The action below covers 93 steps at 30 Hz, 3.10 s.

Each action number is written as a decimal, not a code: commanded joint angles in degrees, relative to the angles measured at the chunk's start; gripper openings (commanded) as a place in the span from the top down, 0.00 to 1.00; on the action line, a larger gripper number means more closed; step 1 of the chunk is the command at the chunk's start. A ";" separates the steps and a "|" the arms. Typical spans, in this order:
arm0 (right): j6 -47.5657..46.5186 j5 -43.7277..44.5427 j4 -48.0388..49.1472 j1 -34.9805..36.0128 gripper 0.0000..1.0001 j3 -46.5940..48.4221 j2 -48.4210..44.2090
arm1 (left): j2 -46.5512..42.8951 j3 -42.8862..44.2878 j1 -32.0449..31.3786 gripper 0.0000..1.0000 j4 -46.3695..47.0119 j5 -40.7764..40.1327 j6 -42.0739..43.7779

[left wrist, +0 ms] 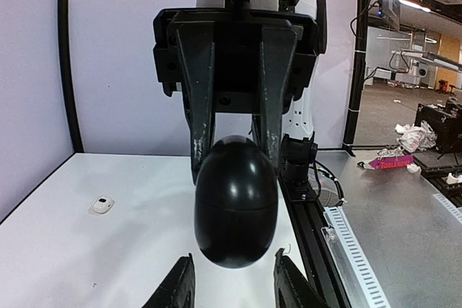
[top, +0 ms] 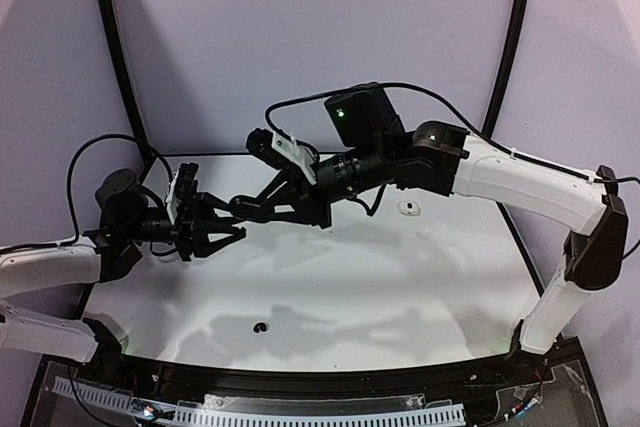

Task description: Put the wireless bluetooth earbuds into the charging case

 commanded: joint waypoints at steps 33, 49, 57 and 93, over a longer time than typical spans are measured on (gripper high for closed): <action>0.38 -0.91 3.76 -0.11 1.00 1.25 0.37 | 0.40 1.26 -0.12 0.74 9.98 1.06 -10.49; 2.47 2.72 4.68 -0.32 0.67 0.96 0.08 | 0.31 0.65 -0.12 0.99 12.31 1.79 -11.57; 4.42 6.58 4.22 -1.24 0.55 0.85 0.69 | 0.32 0.78 -0.16 0.99 12.69 5.68 -9.57; 9.79 4.80 10.42 -3.55 0.57 -6.29 -2.20 | -0.15 1.34 -0.12 0.99 1.93 5.87 -3.02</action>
